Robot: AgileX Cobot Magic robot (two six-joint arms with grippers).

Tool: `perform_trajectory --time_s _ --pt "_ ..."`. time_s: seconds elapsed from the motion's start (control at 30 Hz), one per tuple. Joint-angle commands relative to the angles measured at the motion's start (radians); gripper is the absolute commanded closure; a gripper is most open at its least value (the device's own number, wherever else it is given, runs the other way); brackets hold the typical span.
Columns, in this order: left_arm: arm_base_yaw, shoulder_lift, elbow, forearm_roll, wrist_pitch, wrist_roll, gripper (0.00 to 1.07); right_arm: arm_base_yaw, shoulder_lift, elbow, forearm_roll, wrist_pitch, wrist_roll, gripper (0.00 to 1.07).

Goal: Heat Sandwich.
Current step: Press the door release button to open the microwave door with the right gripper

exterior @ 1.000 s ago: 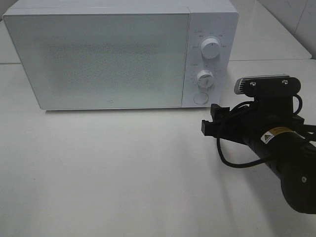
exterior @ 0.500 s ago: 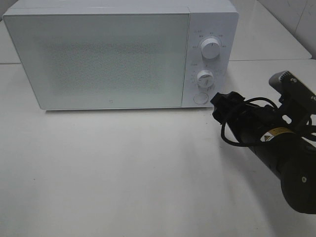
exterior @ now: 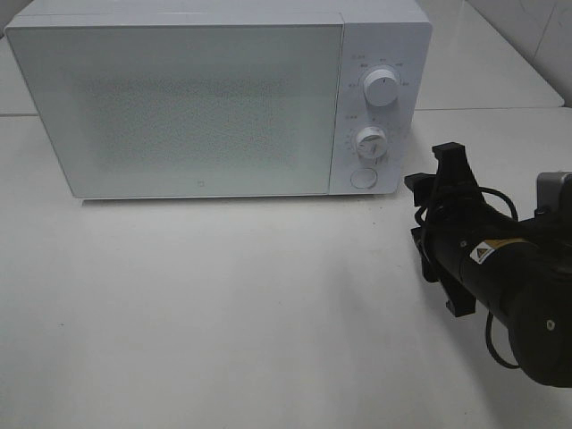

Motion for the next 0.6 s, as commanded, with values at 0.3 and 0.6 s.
perform_trajectory --time_s 0.3,0.6 --pt "0.000 -0.016 0.001 -0.011 -0.013 0.003 0.09 0.004 -0.006 -0.006 -0.003 0.009 0.033 1.07" --pt "0.000 -0.016 0.001 -0.011 -0.013 0.003 0.09 0.000 0.004 -0.015 0.016 0.010 0.069 1.07"
